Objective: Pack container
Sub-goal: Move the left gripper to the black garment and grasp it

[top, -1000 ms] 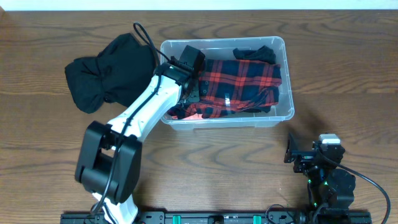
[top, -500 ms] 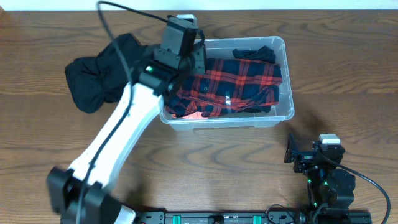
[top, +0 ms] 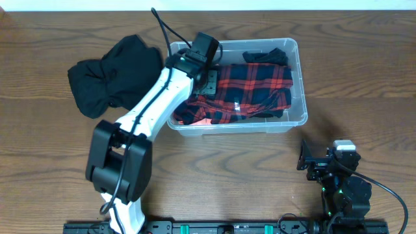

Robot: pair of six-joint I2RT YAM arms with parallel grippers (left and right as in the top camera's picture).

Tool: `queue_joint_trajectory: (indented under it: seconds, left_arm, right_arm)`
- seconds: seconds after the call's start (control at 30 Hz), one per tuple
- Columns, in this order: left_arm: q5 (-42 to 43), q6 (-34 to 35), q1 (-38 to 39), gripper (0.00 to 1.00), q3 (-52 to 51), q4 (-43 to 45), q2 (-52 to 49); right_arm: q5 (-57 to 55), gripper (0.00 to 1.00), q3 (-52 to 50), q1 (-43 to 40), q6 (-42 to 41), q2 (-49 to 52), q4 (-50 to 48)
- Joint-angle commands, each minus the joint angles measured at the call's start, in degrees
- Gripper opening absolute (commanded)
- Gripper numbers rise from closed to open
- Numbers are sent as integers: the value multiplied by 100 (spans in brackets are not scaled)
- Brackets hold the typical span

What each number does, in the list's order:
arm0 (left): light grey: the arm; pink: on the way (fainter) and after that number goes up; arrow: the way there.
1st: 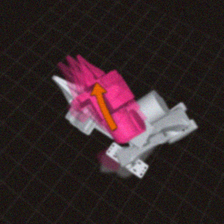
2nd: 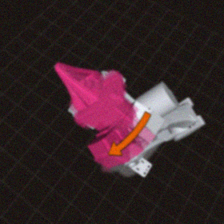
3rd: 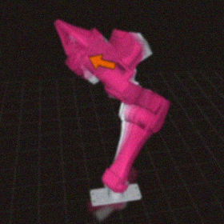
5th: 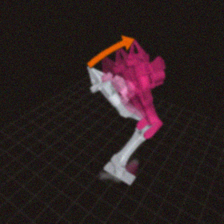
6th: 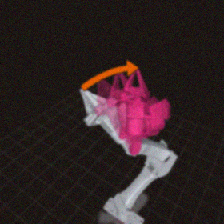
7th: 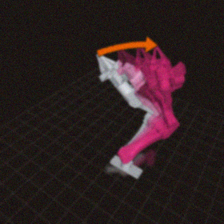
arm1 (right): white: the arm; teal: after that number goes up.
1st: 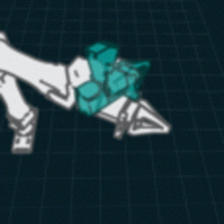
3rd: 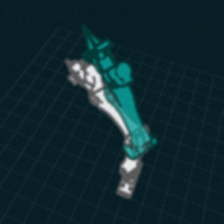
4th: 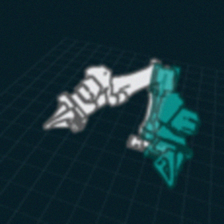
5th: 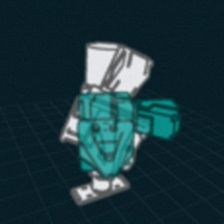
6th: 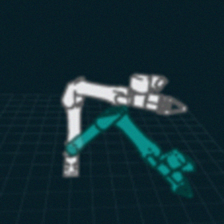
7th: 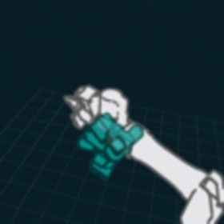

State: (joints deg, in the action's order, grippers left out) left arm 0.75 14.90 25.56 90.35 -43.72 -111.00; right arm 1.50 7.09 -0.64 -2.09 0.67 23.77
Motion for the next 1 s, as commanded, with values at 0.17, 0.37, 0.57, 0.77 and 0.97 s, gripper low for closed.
queue_joint_trajectory:
  seconds: [0.17,0.37,0.57,0.77,0.97]
  left_arm:
    - [-815,42,-894,75,1064,-1228,1475]
    - [-535,232,-2684,81,1010,-1943,1692]
    - [966,70,-4710,82,678,-1987,1189]
    - [2129,-177,-5877,86,662,-1799,153]
    - [3298,-588,-6301,86,662,-1294,-846]
  right_arm:
    - [4,99,-13,-46,87,-35,2]
    - [4,99,-13,-46,87,-35,2]
    - [4,99,-13,-46,87,-35,2]
    - [4,99,-13,-46,87,-35,2]
    - [4,99,-13,-46,87,-35,2]
